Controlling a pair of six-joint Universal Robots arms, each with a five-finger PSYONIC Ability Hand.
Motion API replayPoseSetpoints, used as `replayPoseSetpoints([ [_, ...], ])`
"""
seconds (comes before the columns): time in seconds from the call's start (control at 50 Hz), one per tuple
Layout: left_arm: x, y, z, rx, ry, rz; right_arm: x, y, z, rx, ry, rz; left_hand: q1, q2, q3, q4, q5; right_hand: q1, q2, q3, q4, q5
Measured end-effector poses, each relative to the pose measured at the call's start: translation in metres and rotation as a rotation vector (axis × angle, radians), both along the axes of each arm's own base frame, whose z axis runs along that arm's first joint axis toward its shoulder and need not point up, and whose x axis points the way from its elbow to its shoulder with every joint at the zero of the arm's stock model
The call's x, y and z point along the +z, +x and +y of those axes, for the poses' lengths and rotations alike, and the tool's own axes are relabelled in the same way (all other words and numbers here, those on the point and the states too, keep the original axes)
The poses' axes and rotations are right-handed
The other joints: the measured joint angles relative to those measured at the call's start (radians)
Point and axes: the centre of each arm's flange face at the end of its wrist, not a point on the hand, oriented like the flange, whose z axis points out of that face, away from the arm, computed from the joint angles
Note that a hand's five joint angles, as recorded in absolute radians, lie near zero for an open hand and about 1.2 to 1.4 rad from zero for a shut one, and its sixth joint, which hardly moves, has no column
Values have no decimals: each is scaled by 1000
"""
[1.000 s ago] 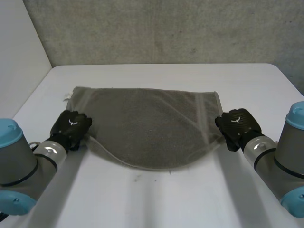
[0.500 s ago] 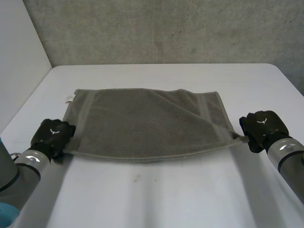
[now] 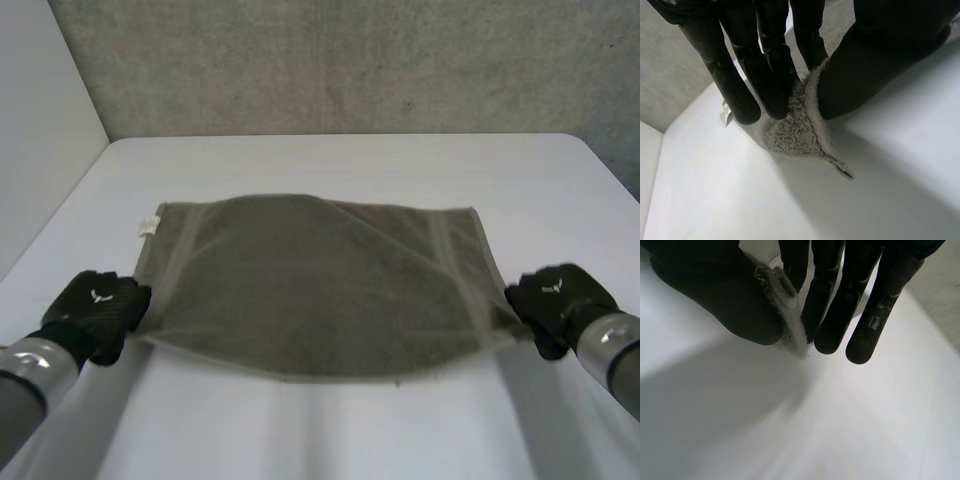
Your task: Fold the towel.
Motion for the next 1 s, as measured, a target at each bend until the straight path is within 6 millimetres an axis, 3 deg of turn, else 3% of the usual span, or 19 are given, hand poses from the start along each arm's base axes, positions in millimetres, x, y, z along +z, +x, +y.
replayPoseSetpoints([
  [0.14, 31, 5, 49, -74, 147, -127, 24, -21, 33, 78, 141, 205, 5, 3, 3, 3, 3, 0, 0, 0, 0, 0],
  [0.26, 44, 4, 56, -165, 120, -173, 44, -25, 34, 116, 95, 211, 5, 4, 4, 4, 3, 0, 0, 0, 0, 0],
  [0.36, 45, 6, 35, -185, 45, -169, 49, -22, 15, 102, 29, 145, 5, 4, 4, 4, 3, 0, 0, 0, 0, 0],
  [0.4, 41, 5, 15, -197, 9, -158, 46, -20, -5, 73, -2, 97, 5, 4, 4, 4, 3, 0, 0, 0, 0, 0],
  [0.42, 35, 0, -4, -215, -19, -143, 40, -19, -27, 36, -29, 57, 5, 4, 5, 4, 3, 0, 0, 0, 0, 0],
  [0.46, 33, -3, -11, -222, -28, -138, 38, -19, -34, 22, -39, 45, 4, 4, 5, 4, 3, 0, 0, 0, 0, 0],
  [0.48, 28, -9, -27, -231, -42, -128, 33, -16, -50, -6, -57, 21, 4, 4, 5, 5, 7, 0, 0, 0, 0, 0],
  [0.52, 19, -17, -50, -229, -58, -119, 27, -12, -66, -32, -78, 2, 4, 4, 5, 5, 8, 0, 0, 0, 0, 0],
  [0.54, 19, -17, -50, -229, -58, -119, 27, -12, -66, -32, -78, 2, 4, 4, 5, 5, 8, 0, 0, 0, 0, 0],
  [0.56, 13, -23, -69, -215, -68, -116, 20, -5, -82, -52, -101, -9, 4, 4, 5, 5, 8, 0, 0, 0, 0, 0],
  [0.64, -1, -34, -112, -167, -98, -114, 7, 9, -110, -83, -155, -18, 4, 4, 5, 5, 9, 0, 0, 0, 0, 0],
  [0.78, -17, -57, -161, -135, -163, -85, -14, 24, -150, -109, -268, -27, 4, 4, 5, 5, 13, 0, 0, 0, 0, 0],
  [0.88, -26, -67, -181, -116, -193, -80, -28, 32, -165, -108, -309, -26, 4, 1, 5, 5, 14, -5, -11, -6, -8, -6],
  [0.9, -27, -69, -184, -113, -200, -81, -31, 33, -167, -111, -313, -23, -50, -95, -92, -95, -73, -86, -120, -104, -107, -94],
  [0.92, -29, -72, -187, -110, -207, -83, -36, 35, -169, -117, -315, -17, -229, -271, -264, -268, -246, -356, -385, -381, -384, -355],
  [0.96, -31, -75, -189, -109, -216, -85, -39, 36, -170, -132, -316, -9, -543, -533, -519, -529, -515, -598, -670, -640, -644, -612],
  [0.98, -32, -76, -189, -110, -221, -86, -40, 36, -170, -144, -316, -4, -815, -793, -773, -763, -761, -663, -766, -754, -740, -709],
  [1.0, -32, -78, -189, -110, -225, -87, -40, 36, -170, -152, -316, -1, -866, -864, -847, -862, -835, -749, -923, -924, -923, -892],
])
